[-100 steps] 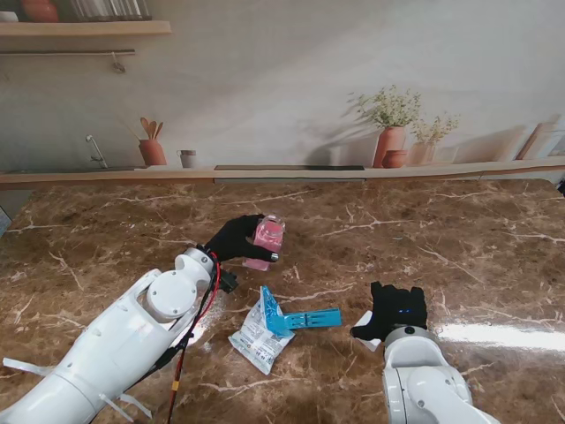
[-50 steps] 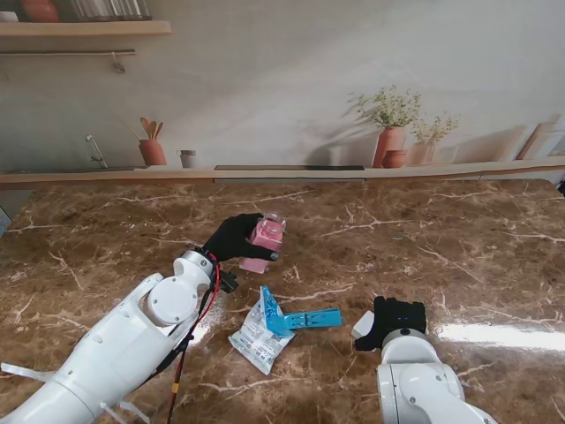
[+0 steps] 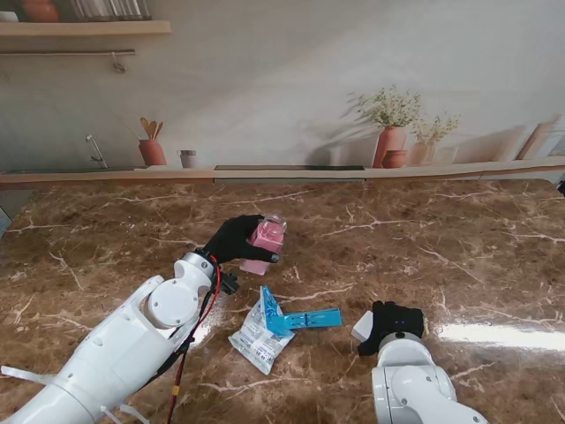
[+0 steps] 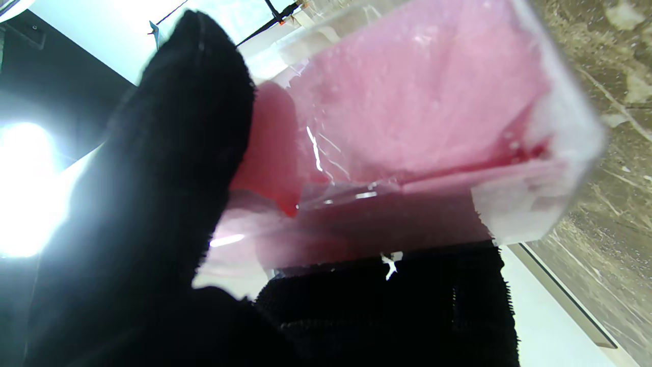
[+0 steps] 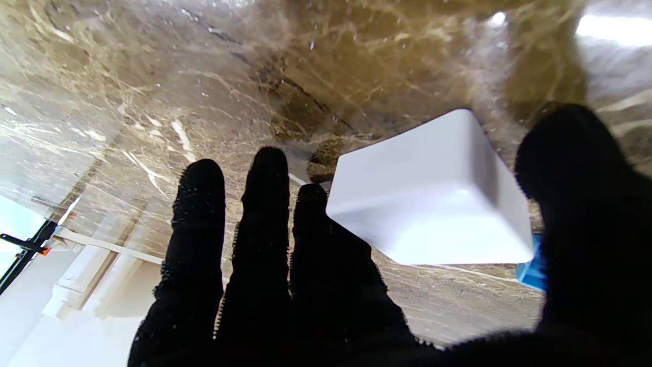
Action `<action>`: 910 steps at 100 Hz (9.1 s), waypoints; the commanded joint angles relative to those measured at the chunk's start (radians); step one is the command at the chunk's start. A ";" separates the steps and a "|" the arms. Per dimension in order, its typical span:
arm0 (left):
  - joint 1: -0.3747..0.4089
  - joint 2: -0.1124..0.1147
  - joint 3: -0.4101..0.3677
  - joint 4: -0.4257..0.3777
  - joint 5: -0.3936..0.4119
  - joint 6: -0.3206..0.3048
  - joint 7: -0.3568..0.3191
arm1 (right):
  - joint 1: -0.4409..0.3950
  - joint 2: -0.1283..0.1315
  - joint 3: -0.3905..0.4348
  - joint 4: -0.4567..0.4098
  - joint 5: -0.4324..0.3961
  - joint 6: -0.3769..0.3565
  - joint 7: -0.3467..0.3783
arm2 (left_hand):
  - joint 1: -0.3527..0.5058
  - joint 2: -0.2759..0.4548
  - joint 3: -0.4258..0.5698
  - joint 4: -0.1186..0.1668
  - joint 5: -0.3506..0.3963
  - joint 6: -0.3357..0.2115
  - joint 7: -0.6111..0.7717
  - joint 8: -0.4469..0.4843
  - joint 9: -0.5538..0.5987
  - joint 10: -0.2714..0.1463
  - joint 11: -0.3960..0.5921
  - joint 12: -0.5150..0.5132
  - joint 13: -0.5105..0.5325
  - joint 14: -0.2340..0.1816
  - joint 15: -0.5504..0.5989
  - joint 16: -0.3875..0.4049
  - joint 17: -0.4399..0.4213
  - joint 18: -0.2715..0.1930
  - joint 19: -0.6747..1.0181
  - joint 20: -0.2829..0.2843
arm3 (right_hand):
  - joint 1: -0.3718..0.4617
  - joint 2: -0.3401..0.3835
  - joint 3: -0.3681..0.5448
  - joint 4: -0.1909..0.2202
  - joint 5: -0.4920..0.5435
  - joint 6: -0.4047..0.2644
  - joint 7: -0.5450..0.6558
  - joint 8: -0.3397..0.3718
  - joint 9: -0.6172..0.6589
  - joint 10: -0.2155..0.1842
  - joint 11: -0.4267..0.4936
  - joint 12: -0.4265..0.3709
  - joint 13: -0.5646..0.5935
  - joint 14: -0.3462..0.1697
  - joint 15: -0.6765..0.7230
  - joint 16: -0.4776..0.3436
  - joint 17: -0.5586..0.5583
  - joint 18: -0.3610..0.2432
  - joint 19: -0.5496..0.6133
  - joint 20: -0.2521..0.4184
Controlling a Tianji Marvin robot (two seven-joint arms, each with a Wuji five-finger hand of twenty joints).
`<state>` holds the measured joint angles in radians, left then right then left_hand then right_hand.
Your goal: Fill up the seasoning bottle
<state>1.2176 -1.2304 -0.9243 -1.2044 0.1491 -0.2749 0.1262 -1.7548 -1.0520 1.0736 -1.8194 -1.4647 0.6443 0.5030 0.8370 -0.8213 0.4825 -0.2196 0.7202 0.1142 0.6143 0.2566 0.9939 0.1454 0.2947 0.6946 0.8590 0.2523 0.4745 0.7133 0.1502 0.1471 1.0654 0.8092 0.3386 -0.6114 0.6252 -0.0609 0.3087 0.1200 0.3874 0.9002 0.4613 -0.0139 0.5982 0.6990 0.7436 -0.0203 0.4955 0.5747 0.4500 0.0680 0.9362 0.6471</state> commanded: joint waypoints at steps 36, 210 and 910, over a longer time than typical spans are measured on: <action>0.008 -0.003 -0.001 -0.019 0.011 0.001 0.014 | 0.013 0.005 -0.017 0.059 0.057 0.020 -0.071 | 0.199 0.407 0.269 0.011 0.206 -0.182 0.078 0.004 0.103 -0.062 0.094 0.054 0.084 -0.025 0.186 0.073 -0.022 -0.068 0.037 0.003 | 0.208 -0.048 0.096 -0.027 0.185 -0.099 0.067 0.047 0.212 -0.059 0.042 -0.004 0.203 -0.024 0.070 0.019 0.144 -0.005 0.158 0.004; -0.006 0.035 0.031 -0.052 0.118 -0.056 -0.049 | 0.080 -0.012 0.237 -0.184 0.500 -0.321 -0.265 | 0.197 0.412 0.264 0.011 0.200 -0.220 0.197 0.073 0.097 -0.089 0.072 0.016 0.064 -0.035 0.160 0.061 -0.032 -0.075 0.019 0.004 | 0.291 -0.159 0.473 -0.200 0.377 -0.187 0.288 -0.135 0.514 -0.063 -0.065 0.085 0.391 -0.005 0.061 0.036 0.273 0.003 0.249 -0.050; 0.061 -0.024 0.064 -0.193 -0.061 -0.015 0.054 | 0.305 0.027 0.122 -0.354 0.442 -0.585 0.059 | 0.202 0.357 0.347 0.005 0.242 -0.216 0.190 0.093 0.122 -0.092 0.056 0.006 0.067 -0.045 0.114 0.123 -0.038 -0.115 0.007 0.025 | 0.210 -0.079 0.925 0.136 -0.067 -0.293 -0.265 -0.182 -0.109 -0.009 -0.448 -0.279 -0.382 0.021 -0.348 -0.172 -0.275 -0.026 -0.247 0.149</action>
<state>1.2828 -1.2516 -0.8591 -1.3947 0.0890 -0.2831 0.1809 -1.4625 -1.0370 1.1900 -2.1688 -0.9632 0.0797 0.5139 0.8391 -0.9154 0.4865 -0.2162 0.7812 0.1018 0.6452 0.3128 1.0364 0.1236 0.2817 0.6695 0.8591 0.2437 0.4812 0.7915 0.1143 0.0981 1.0616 0.8105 0.4263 -0.5946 1.3561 0.1637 0.2960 -0.1318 0.1326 0.6799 0.3889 -0.0245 0.1466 0.4143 0.4176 0.0099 0.1574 0.4272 0.2019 0.0555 0.7286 0.7602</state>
